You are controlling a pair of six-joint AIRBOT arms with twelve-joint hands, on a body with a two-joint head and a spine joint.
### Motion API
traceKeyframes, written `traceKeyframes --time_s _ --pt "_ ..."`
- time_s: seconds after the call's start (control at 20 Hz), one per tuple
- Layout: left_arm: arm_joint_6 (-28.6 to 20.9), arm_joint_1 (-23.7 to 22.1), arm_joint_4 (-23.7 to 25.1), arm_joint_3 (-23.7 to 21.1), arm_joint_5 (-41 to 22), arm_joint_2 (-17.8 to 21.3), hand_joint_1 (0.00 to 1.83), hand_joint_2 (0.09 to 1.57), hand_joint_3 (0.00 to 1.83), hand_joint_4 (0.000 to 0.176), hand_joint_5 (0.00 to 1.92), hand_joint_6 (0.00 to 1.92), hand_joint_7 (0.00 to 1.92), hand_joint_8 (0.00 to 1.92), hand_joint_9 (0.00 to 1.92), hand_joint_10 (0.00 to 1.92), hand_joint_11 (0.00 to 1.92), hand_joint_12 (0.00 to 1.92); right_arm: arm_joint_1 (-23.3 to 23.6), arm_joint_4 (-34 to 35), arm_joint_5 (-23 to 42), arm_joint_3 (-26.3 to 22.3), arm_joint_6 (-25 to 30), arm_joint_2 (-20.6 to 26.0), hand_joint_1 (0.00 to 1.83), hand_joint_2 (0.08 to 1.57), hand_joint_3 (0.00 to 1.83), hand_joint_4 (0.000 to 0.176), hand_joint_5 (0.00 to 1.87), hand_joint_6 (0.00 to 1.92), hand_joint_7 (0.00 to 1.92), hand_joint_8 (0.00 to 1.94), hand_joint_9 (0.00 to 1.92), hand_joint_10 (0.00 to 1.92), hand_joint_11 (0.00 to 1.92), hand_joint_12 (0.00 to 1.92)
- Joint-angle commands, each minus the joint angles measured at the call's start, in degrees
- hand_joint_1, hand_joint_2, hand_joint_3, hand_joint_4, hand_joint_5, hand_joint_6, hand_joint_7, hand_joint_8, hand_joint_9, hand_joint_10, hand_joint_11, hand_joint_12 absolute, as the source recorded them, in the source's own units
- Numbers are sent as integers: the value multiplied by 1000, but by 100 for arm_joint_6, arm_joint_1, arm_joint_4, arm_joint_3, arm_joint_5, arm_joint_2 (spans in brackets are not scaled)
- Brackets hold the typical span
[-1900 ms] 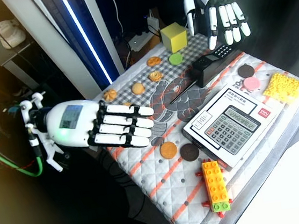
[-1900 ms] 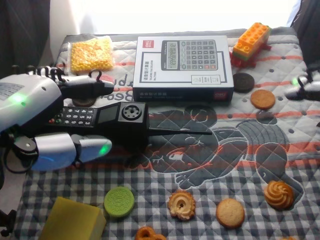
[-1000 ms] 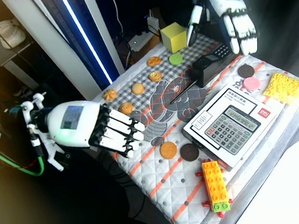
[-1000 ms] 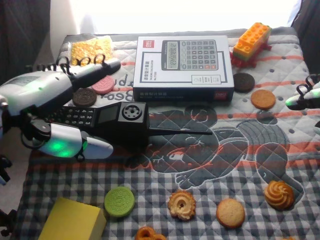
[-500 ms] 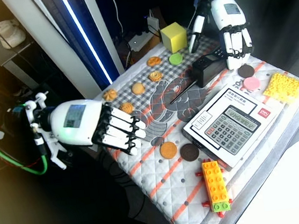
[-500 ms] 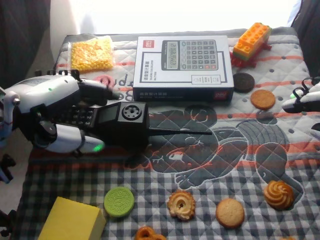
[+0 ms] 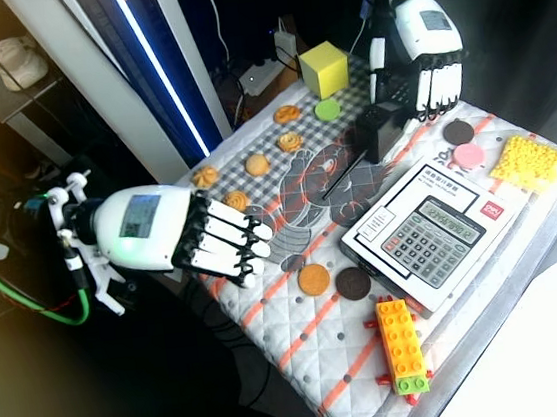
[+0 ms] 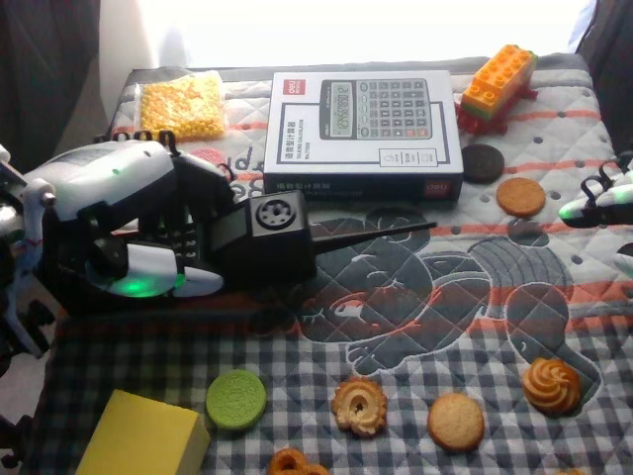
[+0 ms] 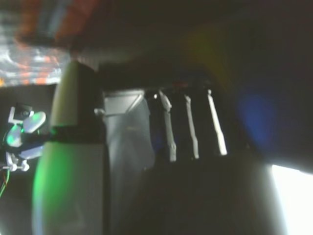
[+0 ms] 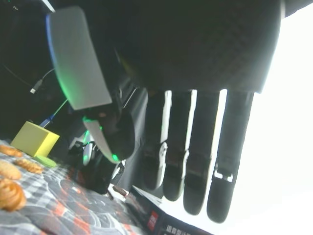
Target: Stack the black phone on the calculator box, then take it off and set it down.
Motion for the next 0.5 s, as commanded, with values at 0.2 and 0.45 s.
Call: traceKeyframes --time_s 0.2,0.45 --pt "-1794 -302 1015 -73 -1011 443 1237 1119 0 0 986 857 975 1158 969 1019 854 1388 23 107 688 46 40 10 578 1453 1 0 713 0 776 1 811 4 616 604" --pt "-1974 -1465 1761 294 -525 156 1228 1123 0 0 926 997 1008 1057 940 912 736 1371 23 107 688 72 55 -9 566 1461 0 0 726 3 798 5 823 13 694 420"
